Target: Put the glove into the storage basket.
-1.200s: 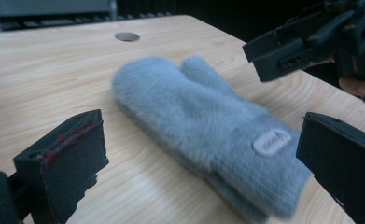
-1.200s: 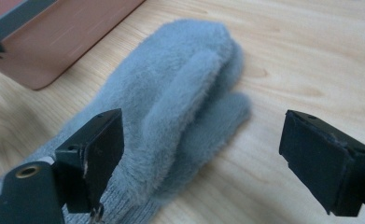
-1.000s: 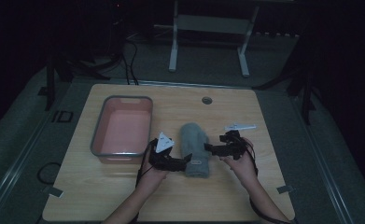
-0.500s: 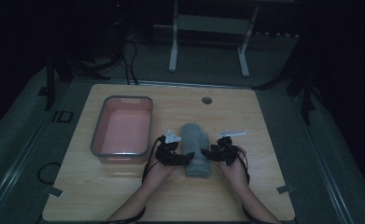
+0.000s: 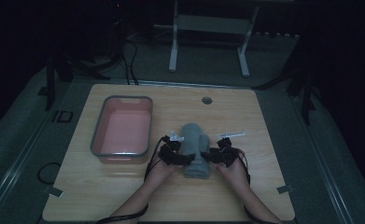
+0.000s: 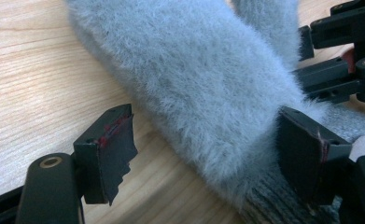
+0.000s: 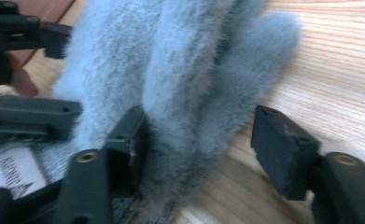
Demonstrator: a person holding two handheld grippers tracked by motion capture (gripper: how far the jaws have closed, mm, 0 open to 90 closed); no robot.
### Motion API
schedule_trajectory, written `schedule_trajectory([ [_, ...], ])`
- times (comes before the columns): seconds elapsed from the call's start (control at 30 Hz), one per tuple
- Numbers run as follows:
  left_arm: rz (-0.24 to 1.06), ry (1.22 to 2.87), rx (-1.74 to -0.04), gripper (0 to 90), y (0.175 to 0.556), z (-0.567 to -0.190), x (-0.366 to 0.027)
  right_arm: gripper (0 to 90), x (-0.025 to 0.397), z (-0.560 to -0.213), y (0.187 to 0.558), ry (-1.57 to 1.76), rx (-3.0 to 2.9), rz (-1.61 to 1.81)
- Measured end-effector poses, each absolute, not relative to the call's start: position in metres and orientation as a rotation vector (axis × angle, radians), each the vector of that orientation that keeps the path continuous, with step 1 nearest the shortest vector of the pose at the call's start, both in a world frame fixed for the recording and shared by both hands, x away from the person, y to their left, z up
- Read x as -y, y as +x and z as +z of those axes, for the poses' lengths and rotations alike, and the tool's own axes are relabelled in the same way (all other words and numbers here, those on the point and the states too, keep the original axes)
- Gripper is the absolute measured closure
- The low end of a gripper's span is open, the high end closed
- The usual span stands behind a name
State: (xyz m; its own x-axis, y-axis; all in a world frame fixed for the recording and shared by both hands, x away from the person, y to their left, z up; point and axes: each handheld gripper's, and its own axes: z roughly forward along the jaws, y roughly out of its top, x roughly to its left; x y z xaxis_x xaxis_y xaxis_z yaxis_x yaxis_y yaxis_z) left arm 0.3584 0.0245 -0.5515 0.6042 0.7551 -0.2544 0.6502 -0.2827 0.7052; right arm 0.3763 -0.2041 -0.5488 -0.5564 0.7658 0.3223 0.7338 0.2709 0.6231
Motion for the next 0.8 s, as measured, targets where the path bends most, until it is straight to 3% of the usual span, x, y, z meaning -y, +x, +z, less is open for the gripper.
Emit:
schedule_trajectory([
  [0.07,0.140,2.011,-1.107,25.3,0.360,-0.553,-0.024,48.6,0.203,-0.549,0.376,1.452,-2.487,1.181],
  [0.17,0.083,2.006,-1.090,35.1,0.363,-0.555,-0.024,58.0,0.203,-0.550,0.377,1.426,-2.519,1.197],
  [0.23,0.061,2.006,-1.073,37.9,0.364,-0.556,-0.024,59.1,0.202,-0.550,0.377,1.425,-2.525,1.200],
  [0.3,0.019,1.998,-1.084,47.8,0.366,-0.556,-0.024,63.6,0.202,-0.550,0.377,1.432,-2.529,1.210],
  [0.43,-0.052,1.980,-1.074,56.5,0.369,-0.557,-0.025,68.1,0.202,-0.550,0.378,1.442,-2.537,1.214],
  [0.57,-0.102,1.953,-1.052,72.7,0.371,-0.559,-0.027,73.2,0.202,-0.549,0.380,1.461,-2.552,1.208],
  [0.8,-0.080,1.953,-1.022,78.0,0.368,-0.554,-0.026,77.3,0.201,-0.546,0.374,1.433,-2.520,1.225],
])
